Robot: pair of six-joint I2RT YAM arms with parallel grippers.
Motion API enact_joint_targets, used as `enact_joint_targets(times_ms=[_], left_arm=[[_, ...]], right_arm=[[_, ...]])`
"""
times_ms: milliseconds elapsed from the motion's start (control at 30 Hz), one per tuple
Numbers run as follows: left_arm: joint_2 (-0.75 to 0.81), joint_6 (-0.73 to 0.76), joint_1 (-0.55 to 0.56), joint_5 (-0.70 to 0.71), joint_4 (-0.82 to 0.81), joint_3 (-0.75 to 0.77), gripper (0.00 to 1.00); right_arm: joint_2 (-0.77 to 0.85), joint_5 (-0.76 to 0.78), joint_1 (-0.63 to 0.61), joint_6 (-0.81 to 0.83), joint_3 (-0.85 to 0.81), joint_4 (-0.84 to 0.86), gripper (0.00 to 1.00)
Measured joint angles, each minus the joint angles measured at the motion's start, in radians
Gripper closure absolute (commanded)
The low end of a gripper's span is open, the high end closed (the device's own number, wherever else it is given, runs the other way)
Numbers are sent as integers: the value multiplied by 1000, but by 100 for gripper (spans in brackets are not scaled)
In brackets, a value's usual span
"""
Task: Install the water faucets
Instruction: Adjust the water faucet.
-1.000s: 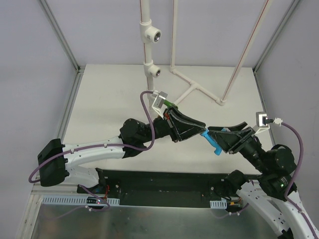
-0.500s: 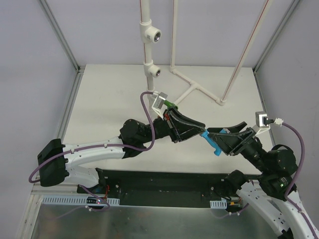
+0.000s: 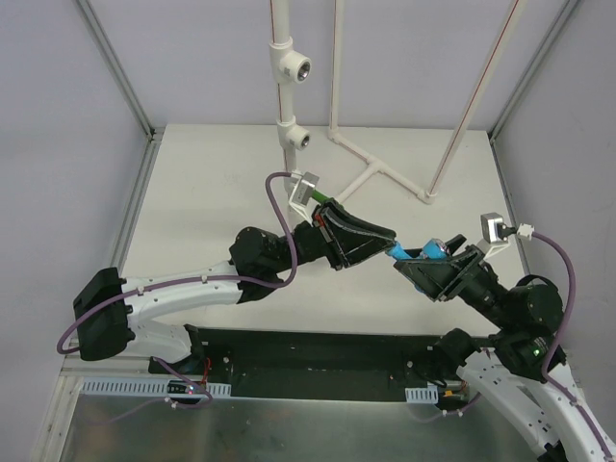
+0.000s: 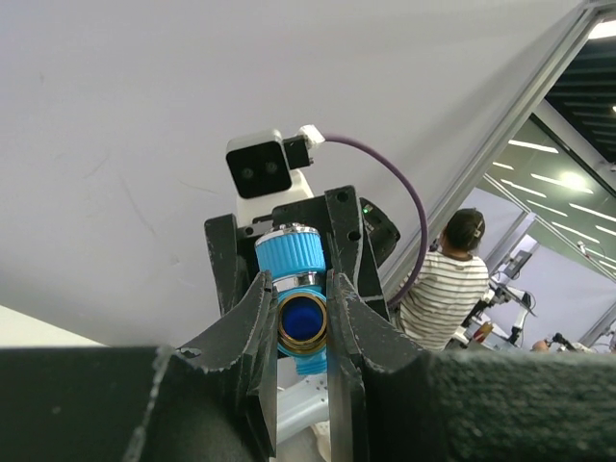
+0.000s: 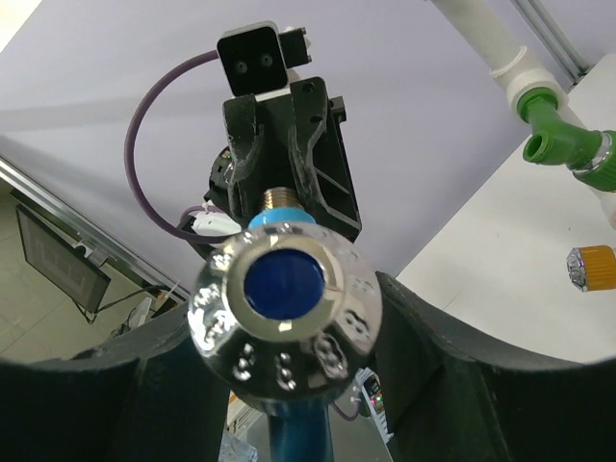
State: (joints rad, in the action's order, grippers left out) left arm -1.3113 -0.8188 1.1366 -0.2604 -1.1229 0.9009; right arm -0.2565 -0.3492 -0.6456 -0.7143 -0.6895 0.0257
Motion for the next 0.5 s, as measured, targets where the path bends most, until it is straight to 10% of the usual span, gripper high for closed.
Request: enact_joint_targets(times_ms=[500], left_arm=[[-41, 0, -19, -14, -16, 61, 100]], right_arm=[[-9, -9, 0, -29, 14, 58, 41]])
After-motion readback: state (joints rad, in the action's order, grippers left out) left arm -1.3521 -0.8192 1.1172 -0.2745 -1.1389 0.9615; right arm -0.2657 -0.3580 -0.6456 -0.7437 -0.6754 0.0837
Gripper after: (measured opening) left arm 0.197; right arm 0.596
